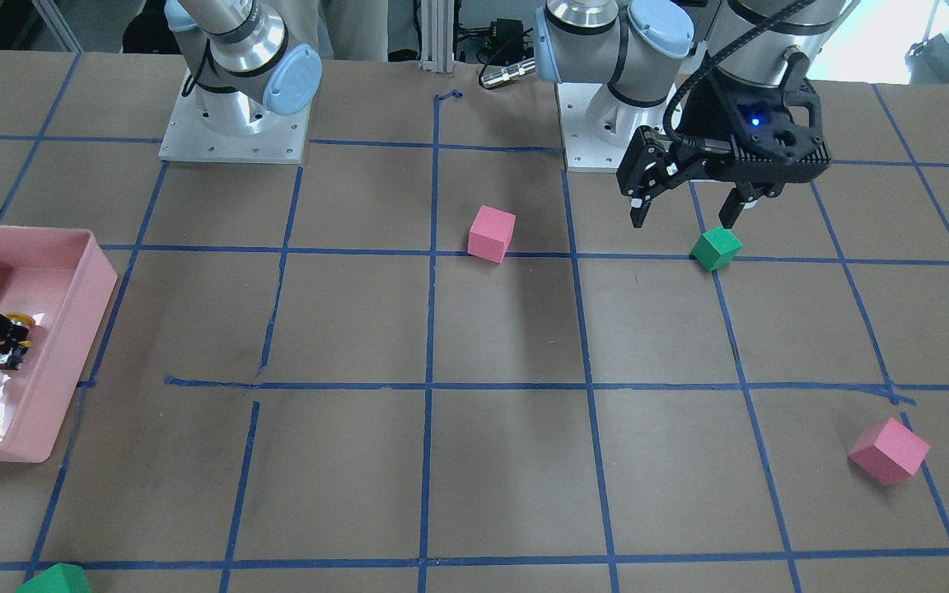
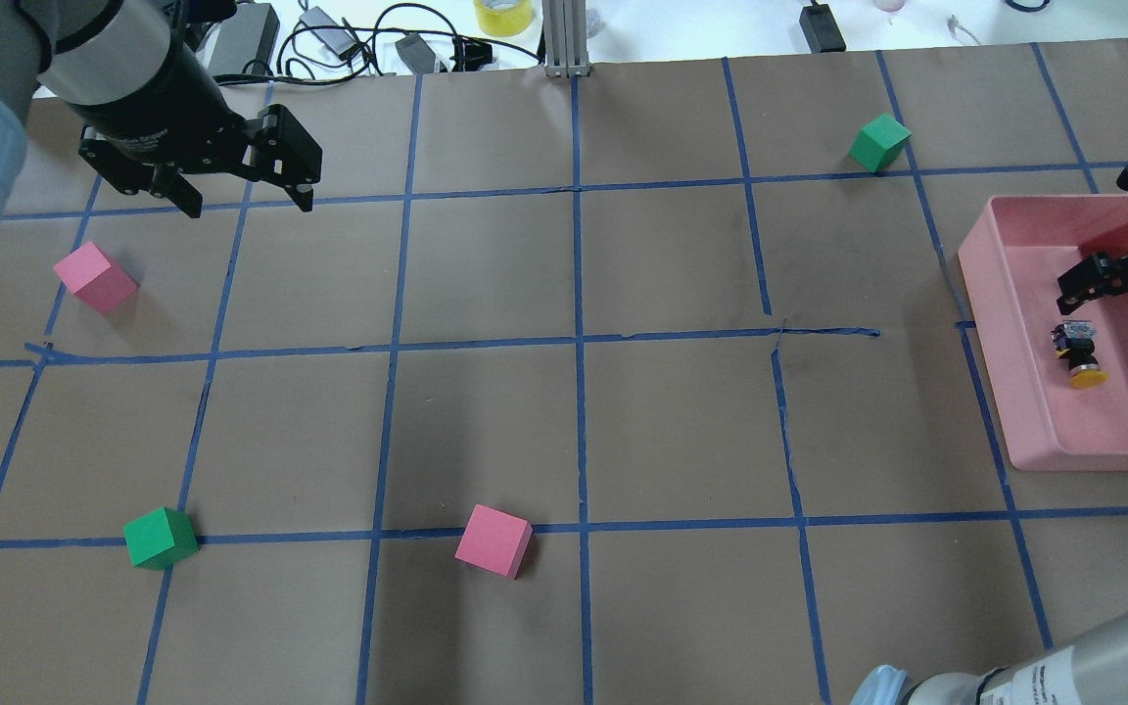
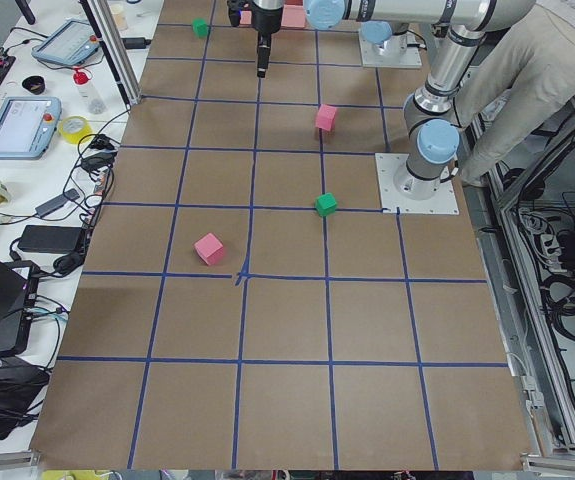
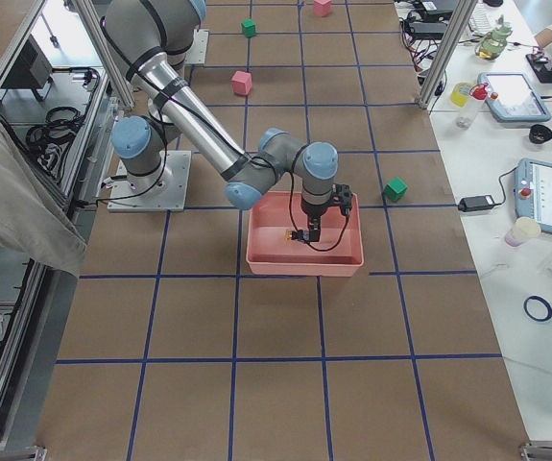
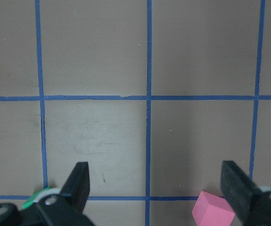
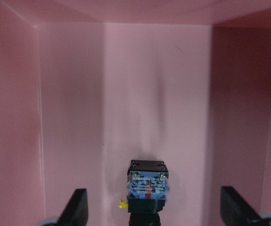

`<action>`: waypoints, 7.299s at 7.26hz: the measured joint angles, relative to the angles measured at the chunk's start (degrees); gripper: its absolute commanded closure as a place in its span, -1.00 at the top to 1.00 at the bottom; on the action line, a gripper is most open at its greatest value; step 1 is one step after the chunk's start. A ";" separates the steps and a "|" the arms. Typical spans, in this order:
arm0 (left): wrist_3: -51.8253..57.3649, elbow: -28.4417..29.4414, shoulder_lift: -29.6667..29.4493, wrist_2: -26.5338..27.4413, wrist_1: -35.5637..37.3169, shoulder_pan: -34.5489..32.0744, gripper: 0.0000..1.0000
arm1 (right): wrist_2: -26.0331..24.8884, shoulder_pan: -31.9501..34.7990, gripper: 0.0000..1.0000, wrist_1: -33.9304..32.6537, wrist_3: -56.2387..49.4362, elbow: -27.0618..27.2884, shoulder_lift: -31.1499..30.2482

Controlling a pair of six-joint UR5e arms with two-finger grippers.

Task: Align button upright
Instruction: 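Lower the right gripper into the bin onto the black button body, then close the right gripper on the button body and lift it, then carry the button out of the bin to the table center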

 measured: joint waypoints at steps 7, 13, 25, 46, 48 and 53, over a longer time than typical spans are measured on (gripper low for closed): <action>0.06 0.01 -0.01 -0.19 0.00 -0.01 1.00 | -0.77 -0.31 1.00 -2.46 -0.25 0.11 2.71; 0.03 0.00 0.19 -0.15 0.00 -0.04 1.00 | 0.21 -0.31 1.00 -2.76 -0.18 1.14 2.87; -0.03 0.09 0.14 0.43 0.09 0.16 1.00 | -0.12 -0.31 -1.00 -2.31 -2.02 2.73 2.55; 0.17 0.20 -0.52 -0.03 0.12 0.49 1.00 | 4.40 51.63 -1.00 4.71 51.26 -14.29 3.24; 0.12 0.05 -0.46 0.14 0.43 0.48 1.00 | 4.68 55.31 -1.00 0.27 56.68 -14.94 7.96; -0.06 -1.78 -2.09 0.20 9.17 0.46 1.00 | 2.10 57.86 -1.00 -4.04 53.69 -15.70 12.79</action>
